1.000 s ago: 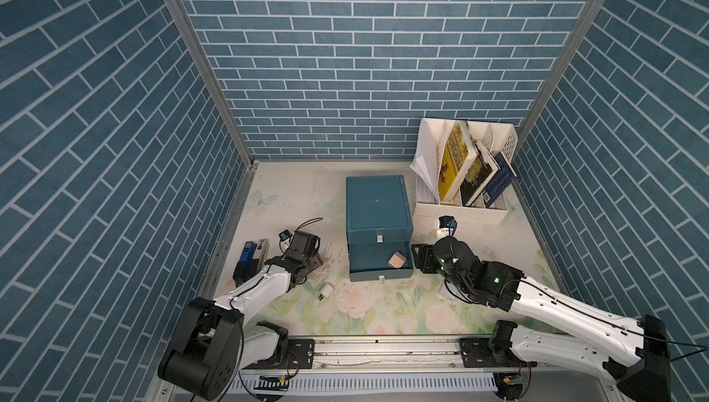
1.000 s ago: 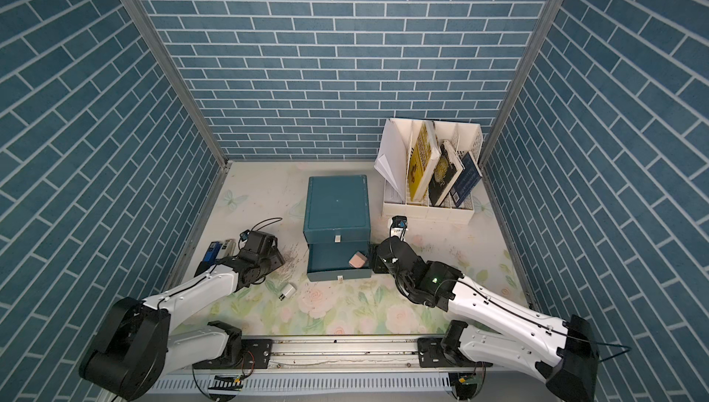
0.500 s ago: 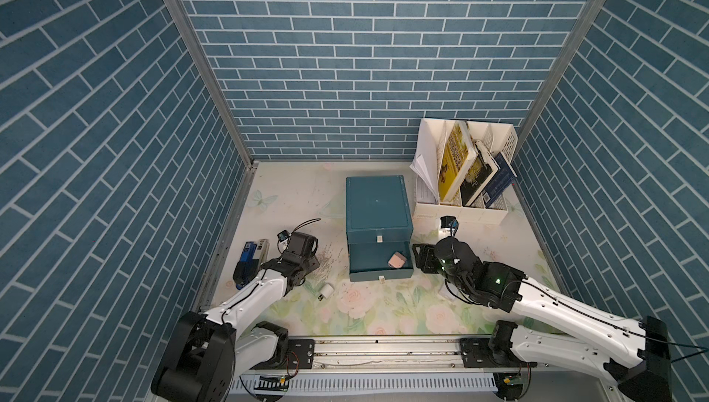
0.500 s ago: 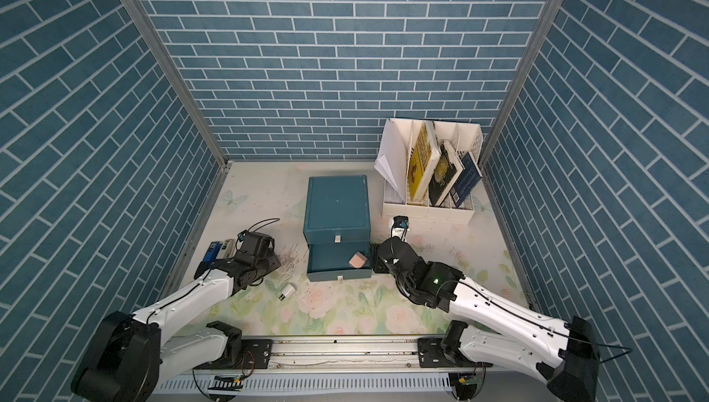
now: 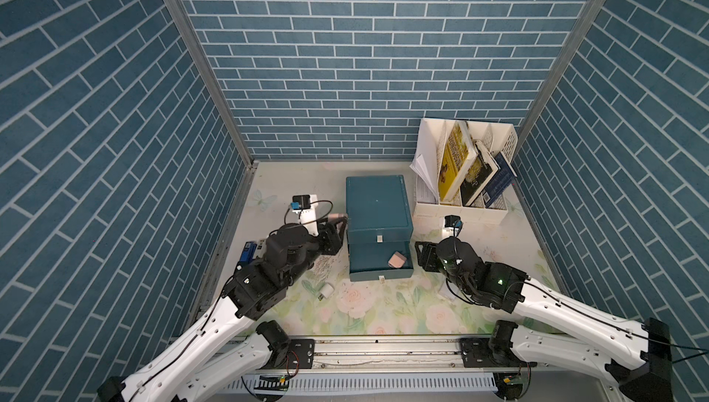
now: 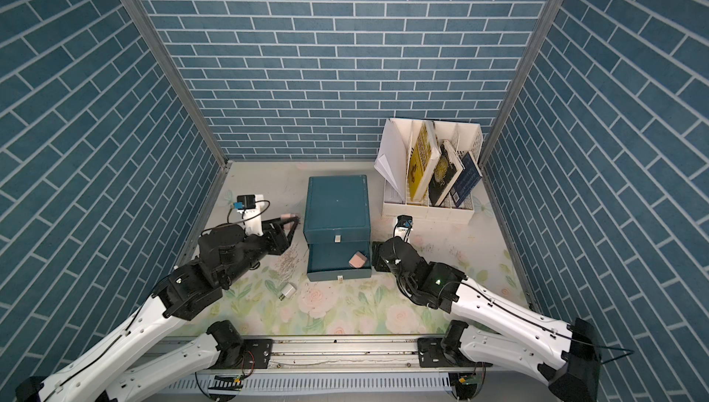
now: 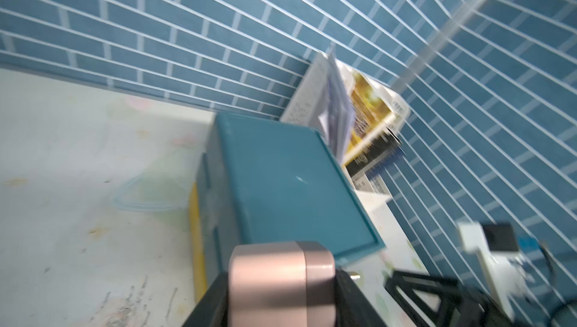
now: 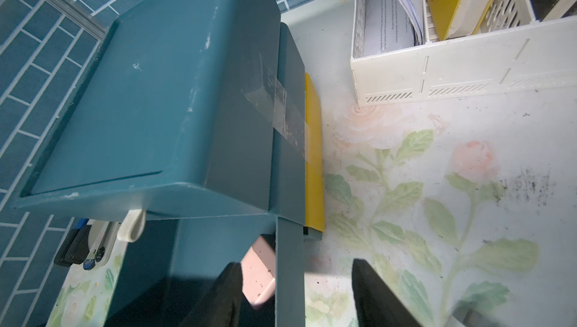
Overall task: Place the plugs into the drawer by color
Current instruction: Place the plug in the drawer.
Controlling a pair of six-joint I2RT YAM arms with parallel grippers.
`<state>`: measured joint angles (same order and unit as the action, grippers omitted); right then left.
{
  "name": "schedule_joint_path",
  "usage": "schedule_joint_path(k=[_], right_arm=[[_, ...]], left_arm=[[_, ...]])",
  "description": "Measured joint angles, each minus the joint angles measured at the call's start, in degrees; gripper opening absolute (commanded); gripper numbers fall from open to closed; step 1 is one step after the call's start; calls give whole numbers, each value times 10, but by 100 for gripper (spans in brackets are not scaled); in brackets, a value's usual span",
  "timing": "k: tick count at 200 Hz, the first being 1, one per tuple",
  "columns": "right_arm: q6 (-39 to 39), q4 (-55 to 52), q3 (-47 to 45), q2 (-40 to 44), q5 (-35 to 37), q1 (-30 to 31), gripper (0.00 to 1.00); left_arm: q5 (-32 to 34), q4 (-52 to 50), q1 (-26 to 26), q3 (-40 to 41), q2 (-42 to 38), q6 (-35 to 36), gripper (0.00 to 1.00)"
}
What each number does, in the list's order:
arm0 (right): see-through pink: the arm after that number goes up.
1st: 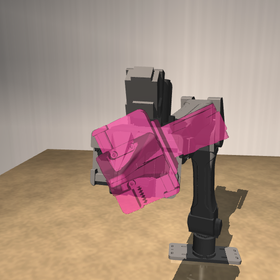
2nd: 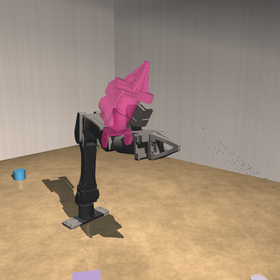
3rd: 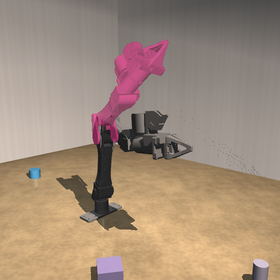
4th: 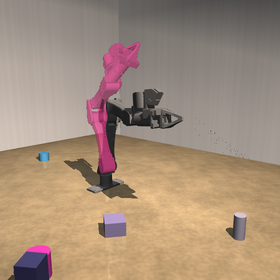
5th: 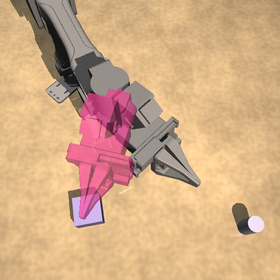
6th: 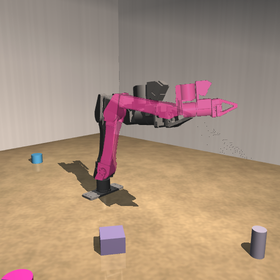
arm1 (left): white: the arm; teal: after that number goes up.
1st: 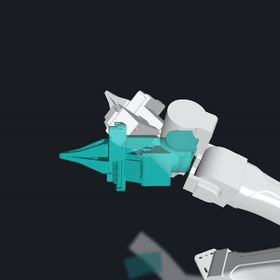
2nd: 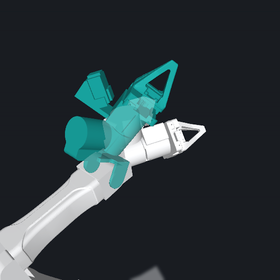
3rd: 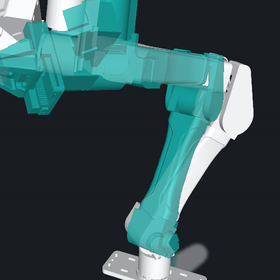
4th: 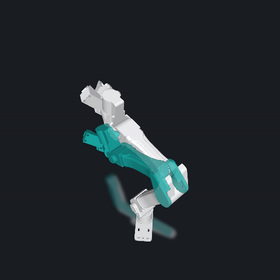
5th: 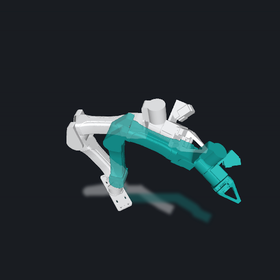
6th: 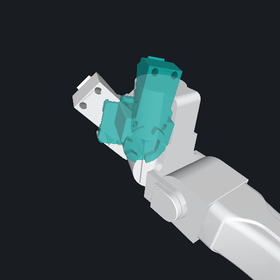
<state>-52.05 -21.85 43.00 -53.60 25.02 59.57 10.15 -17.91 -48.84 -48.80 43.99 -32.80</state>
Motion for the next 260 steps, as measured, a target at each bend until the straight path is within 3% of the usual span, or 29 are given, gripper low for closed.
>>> schedule_joint_path(k=[23,41,73,93,114,118,123,164,200,229,260], right_arm=[[-2,-1,0,2,3,0,59],[-3,-2,0,3,3,0,59],[-3,-4,0,4,3,0,58],[-6,-7,0,10,3,0,58],[-7,-9,0,19,2,0,64],[-6,-9,0,20,2,0,66],[-7,-9,0,21,2,0,68],[-4,-9,0,21,-3,3,74],[4,-7,0,21,-4,29,74],[21,5,0,16,-2,94,69],[24,21,-3,-10,16,188,66]], left_arm=[[6,5,-115,6,43,22,5],[4,8,-157,12,98,30,11],[16,7,-161,17,181,30,34],[24,8,-161,17,211,28,43],[33,16,-161,10,230,26,59],[34,17,-161,8,232,26,68],[37,18,-161,7,234,28,72],[57,13,-161,-19,232,24,83],[99,-12,-158,-94,224,37,83],[141,-25,-115,-146,204,59,92],[45,-40,77,-173,200,62,85]])
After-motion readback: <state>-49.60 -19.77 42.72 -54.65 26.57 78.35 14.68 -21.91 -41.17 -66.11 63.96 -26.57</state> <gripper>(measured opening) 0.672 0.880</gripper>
